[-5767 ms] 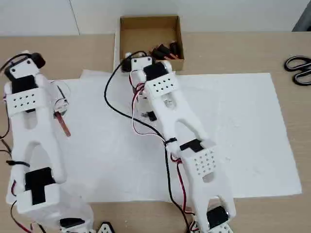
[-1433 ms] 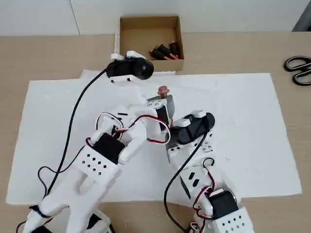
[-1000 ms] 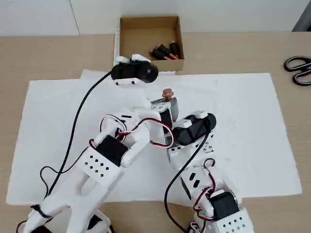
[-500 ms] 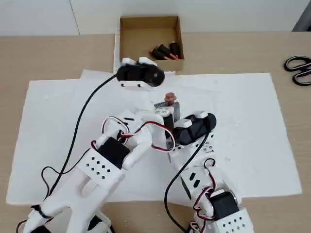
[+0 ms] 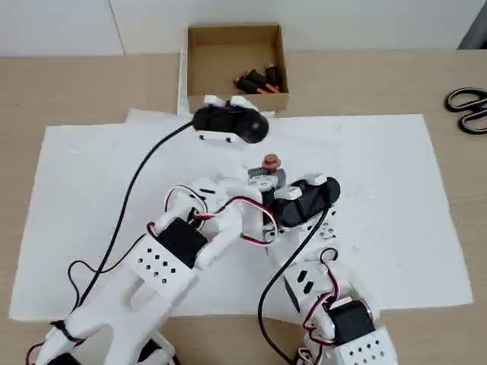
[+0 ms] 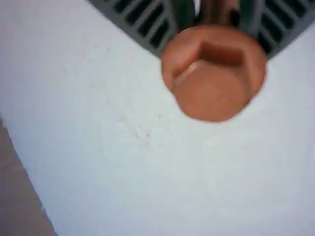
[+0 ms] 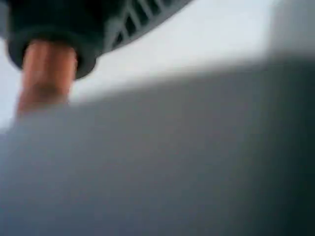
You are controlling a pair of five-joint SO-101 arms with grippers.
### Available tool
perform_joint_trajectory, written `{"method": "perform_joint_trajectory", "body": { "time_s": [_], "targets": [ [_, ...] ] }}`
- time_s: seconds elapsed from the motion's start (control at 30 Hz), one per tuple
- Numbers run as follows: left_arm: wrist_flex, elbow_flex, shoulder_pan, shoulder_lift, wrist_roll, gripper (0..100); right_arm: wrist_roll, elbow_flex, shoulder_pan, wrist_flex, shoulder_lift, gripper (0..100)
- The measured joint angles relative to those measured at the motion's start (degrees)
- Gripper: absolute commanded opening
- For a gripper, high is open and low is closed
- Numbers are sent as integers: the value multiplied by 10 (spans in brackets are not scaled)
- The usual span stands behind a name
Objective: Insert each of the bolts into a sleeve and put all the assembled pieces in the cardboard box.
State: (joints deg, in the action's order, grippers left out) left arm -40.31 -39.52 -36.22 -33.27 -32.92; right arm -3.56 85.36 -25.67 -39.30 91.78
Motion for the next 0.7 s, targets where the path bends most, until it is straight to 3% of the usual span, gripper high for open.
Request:
{"method": "perform_joint_trajectory", "body": {
  "time_s": [0.7],
  "targets": [
    [-16, 0, -8, 0, 26, 5, -1, 0, 0, 0, 0, 3]
  ]
}}
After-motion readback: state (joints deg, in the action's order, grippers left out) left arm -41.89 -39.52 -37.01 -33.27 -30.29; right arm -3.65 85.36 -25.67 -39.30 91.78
